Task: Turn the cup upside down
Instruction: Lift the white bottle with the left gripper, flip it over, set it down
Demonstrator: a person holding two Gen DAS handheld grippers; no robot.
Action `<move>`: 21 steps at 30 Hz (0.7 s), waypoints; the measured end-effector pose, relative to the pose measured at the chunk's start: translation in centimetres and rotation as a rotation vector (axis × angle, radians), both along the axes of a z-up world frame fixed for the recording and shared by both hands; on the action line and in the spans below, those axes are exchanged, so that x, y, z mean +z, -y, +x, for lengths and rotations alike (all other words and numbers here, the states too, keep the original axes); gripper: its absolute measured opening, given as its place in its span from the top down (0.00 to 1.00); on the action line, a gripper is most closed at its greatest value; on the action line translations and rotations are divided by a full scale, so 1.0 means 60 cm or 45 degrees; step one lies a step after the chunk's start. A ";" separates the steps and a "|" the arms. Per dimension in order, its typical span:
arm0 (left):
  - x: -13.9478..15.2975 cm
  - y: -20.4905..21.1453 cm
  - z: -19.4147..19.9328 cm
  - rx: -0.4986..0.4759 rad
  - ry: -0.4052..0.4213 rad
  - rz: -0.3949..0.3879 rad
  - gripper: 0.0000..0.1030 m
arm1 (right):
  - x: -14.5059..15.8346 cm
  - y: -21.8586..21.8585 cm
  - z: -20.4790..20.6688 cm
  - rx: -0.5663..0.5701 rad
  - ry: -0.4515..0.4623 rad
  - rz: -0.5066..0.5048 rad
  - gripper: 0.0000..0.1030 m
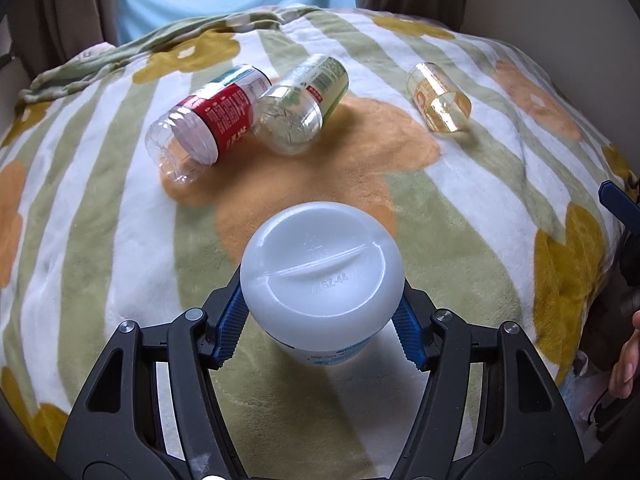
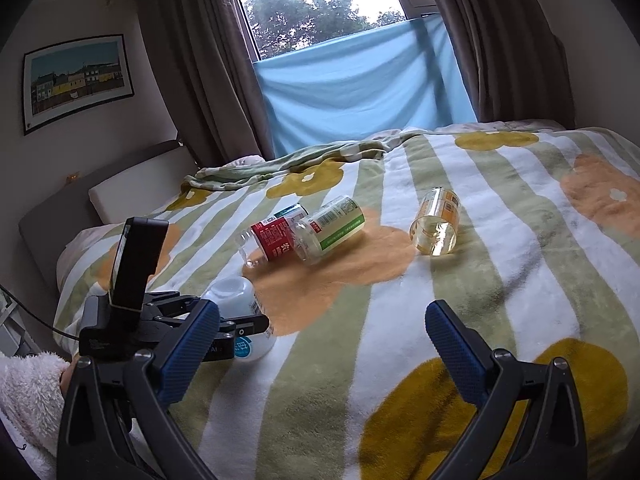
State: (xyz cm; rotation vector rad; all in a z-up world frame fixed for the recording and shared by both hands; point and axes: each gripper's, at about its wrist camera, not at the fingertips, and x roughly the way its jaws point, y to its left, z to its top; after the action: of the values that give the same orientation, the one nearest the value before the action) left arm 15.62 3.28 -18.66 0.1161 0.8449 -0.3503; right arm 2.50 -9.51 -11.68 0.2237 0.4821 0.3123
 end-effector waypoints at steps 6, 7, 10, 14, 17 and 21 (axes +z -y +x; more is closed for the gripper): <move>0.017 0.008 -0.022 -0.010 0.127 0.080 0.00 | 0.001 0.003 0.001 -0.008 0.002 0.003 0.00; 0.018 0.011 -0.025 -0.023 0.136 0.100 0.00 | 0.002 0.002 0.001 -0.007 0.001 0.003 0.00; 0.017 0.016 -0.029 -0.039 0.147 0.167 0.00 | 0.003 0.002 0.002 -0.001 0.003 0.003 0.00; 0.023 0.003 -0.035 -0.033 0.148 0.150 0.00 | 0.011 -0.007 0.007 0.007 0.009 -0.020 0.00; 0.037 -0.013 -0.045 -0.013 0.163 0.127 0.00 | 0.021 -0.017 0.010 0.006 0.015 -0.057 0.00; 0.074 -0.046 -0.066 0.016 0.212 0.054 0.00 | 0.044 -0.032 0.014 0.000 0.027 -0.102 0.00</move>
State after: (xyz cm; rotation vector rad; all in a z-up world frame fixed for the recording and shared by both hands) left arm 11.63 6.04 -14.24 0.1770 0.6885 -0.3068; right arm 3.33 -7.57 -9.03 0.1425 0.4728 0.2947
